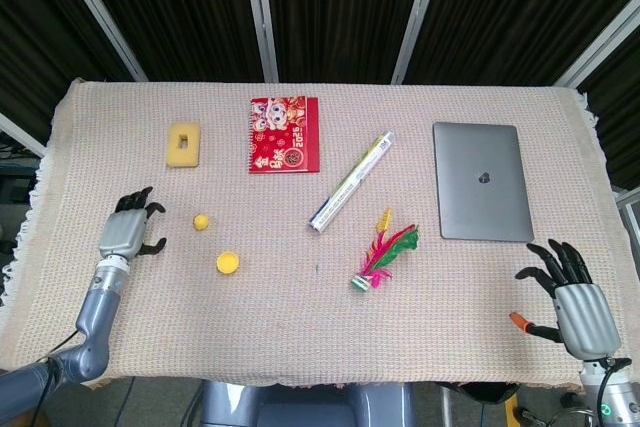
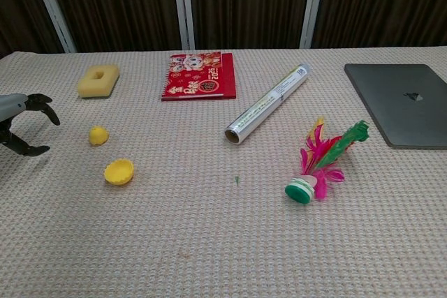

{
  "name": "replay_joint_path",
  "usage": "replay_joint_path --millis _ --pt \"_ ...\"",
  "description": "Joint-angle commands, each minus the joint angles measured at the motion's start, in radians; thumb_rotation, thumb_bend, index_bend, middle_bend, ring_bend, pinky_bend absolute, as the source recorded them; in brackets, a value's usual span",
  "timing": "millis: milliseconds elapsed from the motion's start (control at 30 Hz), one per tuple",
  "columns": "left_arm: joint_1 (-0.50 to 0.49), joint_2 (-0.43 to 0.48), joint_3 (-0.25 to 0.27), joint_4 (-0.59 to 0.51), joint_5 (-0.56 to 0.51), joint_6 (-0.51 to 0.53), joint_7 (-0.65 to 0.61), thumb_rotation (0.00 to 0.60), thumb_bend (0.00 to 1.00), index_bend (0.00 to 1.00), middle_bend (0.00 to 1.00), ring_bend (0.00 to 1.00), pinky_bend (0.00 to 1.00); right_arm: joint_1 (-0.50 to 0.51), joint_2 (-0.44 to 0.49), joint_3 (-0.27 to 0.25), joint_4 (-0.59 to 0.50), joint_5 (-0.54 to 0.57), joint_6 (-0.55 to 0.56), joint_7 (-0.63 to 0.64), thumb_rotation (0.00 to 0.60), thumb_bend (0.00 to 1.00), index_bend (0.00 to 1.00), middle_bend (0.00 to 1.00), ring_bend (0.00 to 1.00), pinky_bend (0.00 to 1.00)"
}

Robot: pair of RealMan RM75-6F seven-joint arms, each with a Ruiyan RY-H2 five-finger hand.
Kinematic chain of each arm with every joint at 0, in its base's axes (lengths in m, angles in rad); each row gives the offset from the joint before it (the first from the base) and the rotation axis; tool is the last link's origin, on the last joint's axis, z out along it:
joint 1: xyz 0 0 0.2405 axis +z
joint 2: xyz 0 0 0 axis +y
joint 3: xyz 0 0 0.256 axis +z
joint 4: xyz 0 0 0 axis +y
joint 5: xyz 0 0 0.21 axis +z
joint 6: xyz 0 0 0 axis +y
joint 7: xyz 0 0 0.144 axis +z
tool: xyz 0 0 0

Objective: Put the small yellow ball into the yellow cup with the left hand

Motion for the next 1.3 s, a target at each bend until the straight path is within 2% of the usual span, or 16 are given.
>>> replay_joint_path --millis 33,200,767,1300 --pt "-0.017 -0.009 -0.020 -0.013 -0.011 0.001 -0.016 0.600 0.32 0.29 0.00 0.00 0.00 0.003 0.001 -0.001 -0.002 0.000 -0.006 0.003 0.600 0.00 0.40 0.14 0.02 0.00" --pt "-0.037 -0.024 -0.034 -0.034 -0.012 0.021 -0.014 0.600 0.33 0.31 0.00 0.00 0.00 0.006 0.004 -0.001 -0.003 -0.002 -0.010 0.011 0.600 0.00 0.40 0.14 0.02 0.00" --pt "-0.077 -0.074 -0.013 -0.070 -0.068 0.067 0.097 0.600 0.35 0.35 0.00 0.00 0.00 -0.003 0.005 0.000 0.013 0.000 0.007 0.062 0.600 0.00 0.40 0.13 0.02 0.00" --pt "-0.093 -0.105 -0.002 0.002 -0.103 0.059 0.111 0.600 0.37 0.39 0.00 0.00 0.00 -0.001 0.008 -0.002 0.004 0.000 -0.003 0.073 0.600 0.00 0.41 0.13 0.02 0.00"
